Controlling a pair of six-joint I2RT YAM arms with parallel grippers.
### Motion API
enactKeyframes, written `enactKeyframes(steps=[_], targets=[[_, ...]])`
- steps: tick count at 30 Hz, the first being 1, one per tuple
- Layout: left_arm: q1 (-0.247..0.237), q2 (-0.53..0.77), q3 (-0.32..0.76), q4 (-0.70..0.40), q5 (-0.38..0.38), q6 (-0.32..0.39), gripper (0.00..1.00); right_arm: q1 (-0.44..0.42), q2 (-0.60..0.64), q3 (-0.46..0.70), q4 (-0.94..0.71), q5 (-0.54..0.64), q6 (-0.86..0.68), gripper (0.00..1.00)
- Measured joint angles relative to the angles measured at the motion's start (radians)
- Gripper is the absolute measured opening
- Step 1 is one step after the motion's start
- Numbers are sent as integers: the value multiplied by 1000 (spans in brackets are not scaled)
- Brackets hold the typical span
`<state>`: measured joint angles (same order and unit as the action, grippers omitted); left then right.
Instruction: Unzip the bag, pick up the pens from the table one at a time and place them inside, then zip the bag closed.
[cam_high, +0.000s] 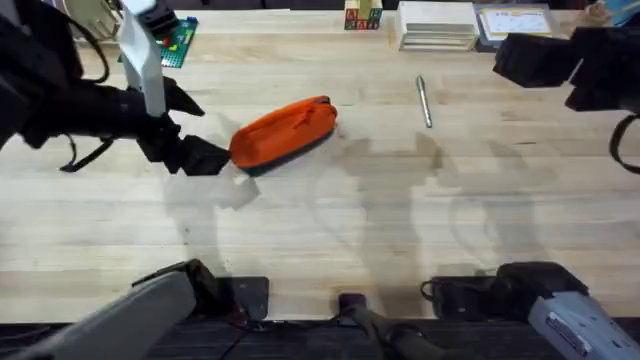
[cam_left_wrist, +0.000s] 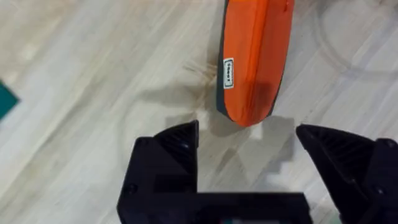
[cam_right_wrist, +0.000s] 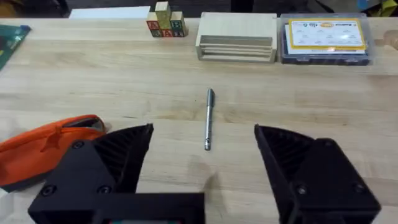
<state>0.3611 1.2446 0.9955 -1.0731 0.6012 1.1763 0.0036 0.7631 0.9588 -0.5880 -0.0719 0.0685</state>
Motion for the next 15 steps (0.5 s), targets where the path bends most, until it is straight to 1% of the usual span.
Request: enactKeyframes(steps=[3,8,15], targets=[[0,69,0,3,15,10,962,0,0,0,0,0,0,998],[0,164,-5,25,64,40,962,0,0,0,3,0,0,998],[0,266,-5,72,91,54,962,0,0,0,4,0,0,998]])
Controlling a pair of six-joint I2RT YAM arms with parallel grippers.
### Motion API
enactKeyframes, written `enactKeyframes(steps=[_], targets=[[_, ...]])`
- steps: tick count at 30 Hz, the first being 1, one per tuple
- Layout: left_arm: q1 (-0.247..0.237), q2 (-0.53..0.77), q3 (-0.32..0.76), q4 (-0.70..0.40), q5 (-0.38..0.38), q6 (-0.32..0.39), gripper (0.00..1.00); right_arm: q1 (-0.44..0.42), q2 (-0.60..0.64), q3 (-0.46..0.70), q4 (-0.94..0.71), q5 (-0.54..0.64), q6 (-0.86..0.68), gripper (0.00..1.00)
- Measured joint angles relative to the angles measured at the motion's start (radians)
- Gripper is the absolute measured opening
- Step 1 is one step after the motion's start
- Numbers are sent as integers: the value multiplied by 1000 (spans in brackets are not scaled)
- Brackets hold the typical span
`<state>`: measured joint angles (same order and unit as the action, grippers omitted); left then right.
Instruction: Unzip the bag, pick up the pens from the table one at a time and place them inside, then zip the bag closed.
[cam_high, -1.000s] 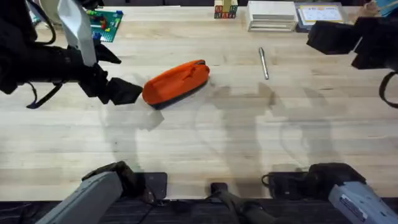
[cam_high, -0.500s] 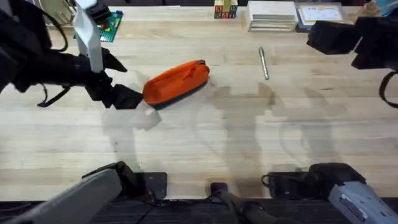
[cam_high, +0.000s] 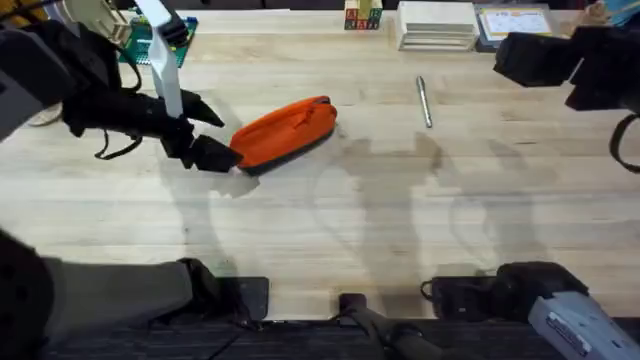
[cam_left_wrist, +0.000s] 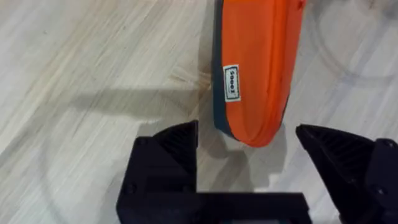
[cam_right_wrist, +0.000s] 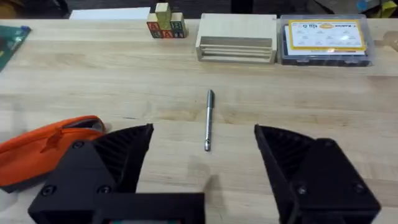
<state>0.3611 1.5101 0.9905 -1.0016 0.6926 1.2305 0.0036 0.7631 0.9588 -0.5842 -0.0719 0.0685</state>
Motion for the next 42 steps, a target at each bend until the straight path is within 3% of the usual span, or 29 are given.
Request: enactKeyframes(steps=[9,10,12,15,16,17,26,33,42], targets=[[0,59,-2,30,55,1,931,0,0,0,0,0,0,997],[0,60,-2,29,57,2,877,0,0,0,0,0,0,997],[0,60,-2,25,60,1,675,0,0,0,0,0,0,997],[0,59,-2,16,72,4,191,0,0,0,0,0,0,997],[-1,60,-3,14,75,6,87,0,0,0,0,0,0,997],[0,60,-3,18,75,7,55,0,0,0,0,0,0,997],[0,60,-4,21,75,7,45,0,0,0,-25,-5,14,997],[0,59,-4,22,74,7,45,6,47,7,21,-174,33,997],[0,59,-4,23,74,7,42,168,150,73,23,-213,37,997]])
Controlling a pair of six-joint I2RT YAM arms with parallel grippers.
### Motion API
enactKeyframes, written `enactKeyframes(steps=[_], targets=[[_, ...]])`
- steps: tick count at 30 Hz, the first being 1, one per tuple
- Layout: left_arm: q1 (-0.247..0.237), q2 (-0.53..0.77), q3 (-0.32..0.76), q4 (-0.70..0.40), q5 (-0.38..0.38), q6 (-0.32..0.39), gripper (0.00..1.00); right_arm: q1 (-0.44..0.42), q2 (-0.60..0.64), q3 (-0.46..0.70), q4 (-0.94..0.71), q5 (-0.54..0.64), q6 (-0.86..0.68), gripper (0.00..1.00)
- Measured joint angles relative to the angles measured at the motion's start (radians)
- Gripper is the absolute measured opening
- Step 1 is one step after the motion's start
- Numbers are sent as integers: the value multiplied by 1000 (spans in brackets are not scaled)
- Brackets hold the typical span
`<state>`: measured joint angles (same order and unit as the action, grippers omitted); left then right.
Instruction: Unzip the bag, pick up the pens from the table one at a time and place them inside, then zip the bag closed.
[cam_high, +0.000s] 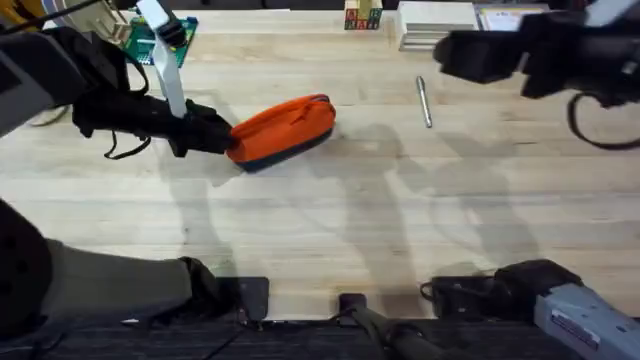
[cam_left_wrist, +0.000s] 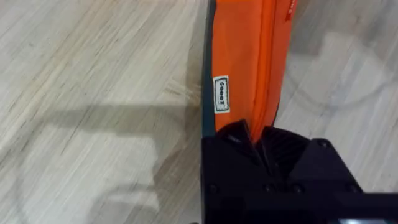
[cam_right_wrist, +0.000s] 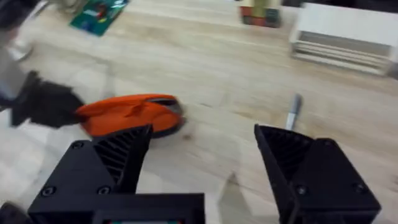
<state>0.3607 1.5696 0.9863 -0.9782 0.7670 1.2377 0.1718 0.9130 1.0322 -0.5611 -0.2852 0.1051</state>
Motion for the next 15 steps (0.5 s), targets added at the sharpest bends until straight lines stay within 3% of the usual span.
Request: enactKeyframes(steps=[7,8,15], targets=[[0,0,0,4,0,0,42,183,135,45,21,33,19,997],[0,0,0,5,0,0,42,252,197,47,68,40,23,997],[0,0,0,6,0,0,42,344,276,48,166,46,98,997]])
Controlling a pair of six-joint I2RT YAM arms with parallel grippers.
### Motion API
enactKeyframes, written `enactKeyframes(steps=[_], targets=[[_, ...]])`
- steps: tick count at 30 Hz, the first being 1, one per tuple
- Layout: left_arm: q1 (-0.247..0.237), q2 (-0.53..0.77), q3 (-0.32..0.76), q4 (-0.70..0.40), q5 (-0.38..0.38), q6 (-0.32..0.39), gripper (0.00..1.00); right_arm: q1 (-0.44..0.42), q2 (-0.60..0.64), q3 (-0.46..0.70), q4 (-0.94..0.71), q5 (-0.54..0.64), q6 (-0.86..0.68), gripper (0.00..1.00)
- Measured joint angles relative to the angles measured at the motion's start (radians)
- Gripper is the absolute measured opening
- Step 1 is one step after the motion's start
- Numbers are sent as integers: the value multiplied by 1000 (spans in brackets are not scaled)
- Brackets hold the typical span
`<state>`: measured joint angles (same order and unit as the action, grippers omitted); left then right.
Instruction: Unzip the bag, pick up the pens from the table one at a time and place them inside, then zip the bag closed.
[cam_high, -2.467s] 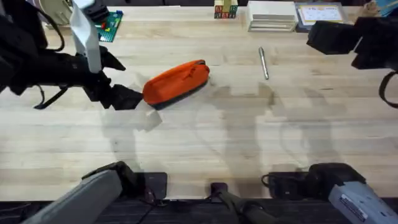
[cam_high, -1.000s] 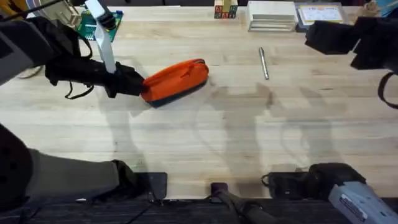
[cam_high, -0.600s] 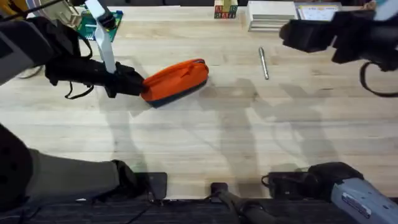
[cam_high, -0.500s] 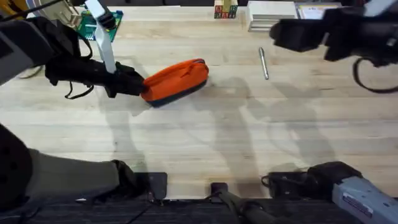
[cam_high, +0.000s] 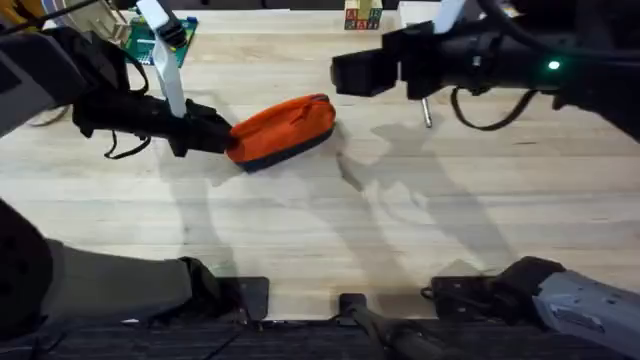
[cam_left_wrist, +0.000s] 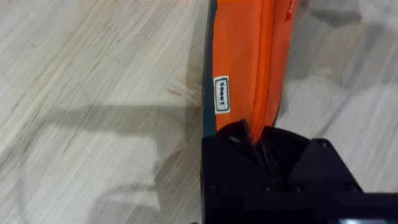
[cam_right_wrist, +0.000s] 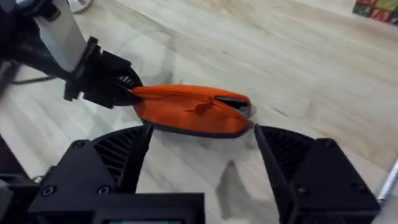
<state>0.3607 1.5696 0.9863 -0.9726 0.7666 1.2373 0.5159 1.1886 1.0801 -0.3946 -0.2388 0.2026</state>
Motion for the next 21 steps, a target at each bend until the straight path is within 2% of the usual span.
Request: enactKeyframes(steps=[8,16,21], targets=[[0,0,0,0,0,0,42,66,72,2,59,7,81,997],[0,0,0,1,0,0,42,161,193,4,105,6,90,998],[0,0,0,6,0,0,42,182,267,4,154,7,99,998]])
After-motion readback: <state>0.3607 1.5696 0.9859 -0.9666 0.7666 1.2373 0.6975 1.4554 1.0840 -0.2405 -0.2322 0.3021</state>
